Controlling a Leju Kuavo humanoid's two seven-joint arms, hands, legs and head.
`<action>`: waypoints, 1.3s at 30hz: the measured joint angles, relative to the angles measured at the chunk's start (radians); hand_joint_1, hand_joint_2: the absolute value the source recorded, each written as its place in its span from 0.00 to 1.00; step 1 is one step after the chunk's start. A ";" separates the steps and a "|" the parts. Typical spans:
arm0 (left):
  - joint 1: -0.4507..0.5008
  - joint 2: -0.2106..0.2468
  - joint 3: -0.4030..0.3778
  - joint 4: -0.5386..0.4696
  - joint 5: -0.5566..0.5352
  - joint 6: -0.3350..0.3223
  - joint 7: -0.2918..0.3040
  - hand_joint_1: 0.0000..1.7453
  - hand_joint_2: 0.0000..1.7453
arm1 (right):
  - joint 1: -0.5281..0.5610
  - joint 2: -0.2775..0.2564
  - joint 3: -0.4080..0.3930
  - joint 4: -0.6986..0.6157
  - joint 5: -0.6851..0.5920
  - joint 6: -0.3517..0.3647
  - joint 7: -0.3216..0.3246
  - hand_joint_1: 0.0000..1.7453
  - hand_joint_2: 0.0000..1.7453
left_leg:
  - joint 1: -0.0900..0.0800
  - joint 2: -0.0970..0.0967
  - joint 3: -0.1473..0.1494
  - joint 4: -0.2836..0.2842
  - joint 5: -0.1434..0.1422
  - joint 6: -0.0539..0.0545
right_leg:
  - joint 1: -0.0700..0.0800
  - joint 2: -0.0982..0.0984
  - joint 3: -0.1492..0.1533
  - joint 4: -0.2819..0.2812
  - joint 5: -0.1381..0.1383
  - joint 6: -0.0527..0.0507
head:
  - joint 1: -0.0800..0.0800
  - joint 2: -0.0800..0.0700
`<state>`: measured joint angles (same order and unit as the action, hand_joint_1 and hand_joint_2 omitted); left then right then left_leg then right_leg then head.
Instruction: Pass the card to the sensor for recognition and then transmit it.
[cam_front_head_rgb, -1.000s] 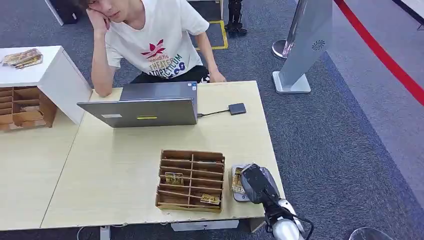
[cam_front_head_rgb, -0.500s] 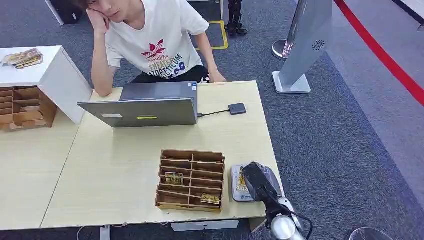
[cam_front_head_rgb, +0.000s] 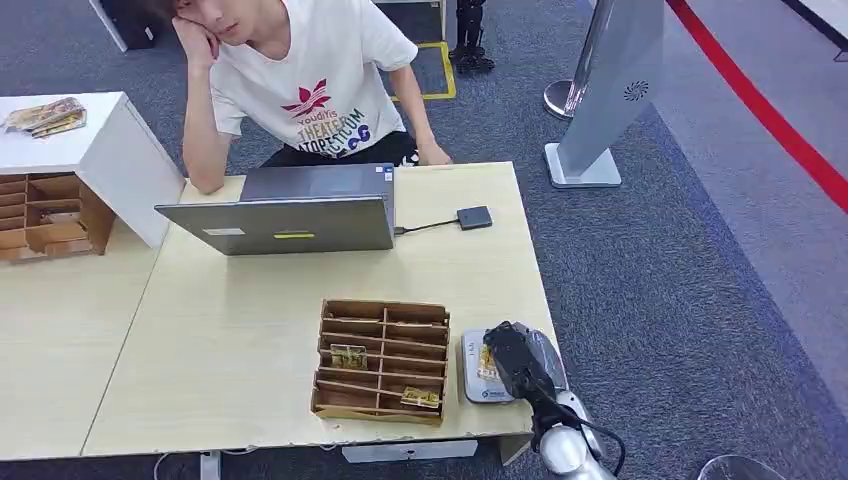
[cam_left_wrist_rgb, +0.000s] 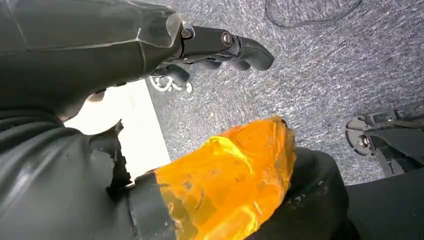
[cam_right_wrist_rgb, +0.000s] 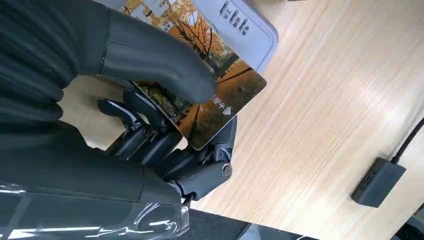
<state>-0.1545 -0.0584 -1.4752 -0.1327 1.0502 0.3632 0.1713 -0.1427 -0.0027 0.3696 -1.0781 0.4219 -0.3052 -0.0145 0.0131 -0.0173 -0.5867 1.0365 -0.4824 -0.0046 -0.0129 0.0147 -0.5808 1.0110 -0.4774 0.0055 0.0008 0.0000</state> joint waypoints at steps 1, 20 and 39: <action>0.000 0.000 0.000 0.000 0.000 0.000 0.000 0.00 0.00 | -0.001 0.001 -0.001 0.003 0.000 -0.001 0.000 1.00 1.00 | 0.000 0.000 0.000 0.000 0.000 0.000 | 0.000 0.000 0.000 0.000 0.000 0.000 | 0.000 0.000; -0.003 0.000 -0.002 0.000 0.000 -0.001 0.001 0.00 0.00 | -0.005 0.019 -0.029 0.023 0.018 0.011 -0.010 1.00 1.00 | 0.000 0.000 0.002 0.000 0.000 0.000 | 0.000 0.000 0.001 0.000 0.000 0.000 | 0.000 0.000; -0.004 0.000 -0.002 0.000 -0.003 -0.001 0.001 0.00 0.00 | -0.005 0.025 -0.047 0.024 0.024 0.012 -0.011 1.00 1.00 | 0.000 0.000 0.002 0.000 0.000 0.000 | 0.000 0.000 0.002 0.000 0.000 0.000 | 0.000 0.000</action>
<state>-0.1589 -0.0587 -1.4775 -0.1328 1.0472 0.3620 0.1724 -0.1472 0.0225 0.3231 -1.0540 0.4456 -0.2930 -0.0256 0.0130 -0.0172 -0.5848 1.0365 -0.4824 -0.0046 -0.0129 0.0147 -0.5791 1.0109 -0.4773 0.0055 0.0008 0.0000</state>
